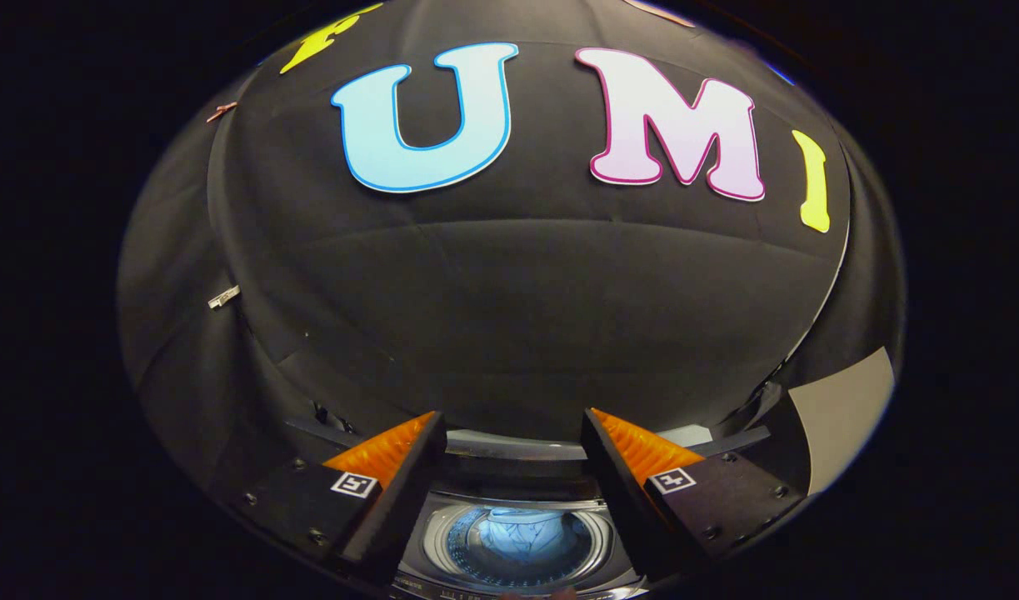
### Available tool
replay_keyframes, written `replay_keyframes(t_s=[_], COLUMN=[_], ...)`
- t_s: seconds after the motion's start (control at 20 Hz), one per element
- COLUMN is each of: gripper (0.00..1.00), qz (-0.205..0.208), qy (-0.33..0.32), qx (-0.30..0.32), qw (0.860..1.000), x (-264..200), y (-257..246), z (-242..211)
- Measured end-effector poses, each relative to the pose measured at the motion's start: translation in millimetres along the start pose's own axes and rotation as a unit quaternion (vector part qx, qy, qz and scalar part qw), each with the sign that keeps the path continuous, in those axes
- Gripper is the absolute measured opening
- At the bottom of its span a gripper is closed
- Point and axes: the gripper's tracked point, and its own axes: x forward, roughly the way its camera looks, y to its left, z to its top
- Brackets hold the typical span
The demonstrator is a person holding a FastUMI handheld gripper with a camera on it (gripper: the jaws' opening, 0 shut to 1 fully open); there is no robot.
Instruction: Put the clothes into the washing machine and then close the washing machine lid.
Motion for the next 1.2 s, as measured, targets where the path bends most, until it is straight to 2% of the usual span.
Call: replay_keyframes(t_s=[0.65,1.2], gripper=[1.00,1.00], qz=[-0.001,0.000], qy=[0.018,-0.004], qx=[0.003,0.003], qw=[1.000,1.000], x=[-34.7,-53.2], y=[1.6,3.3], z=[-33.3,-55.4])
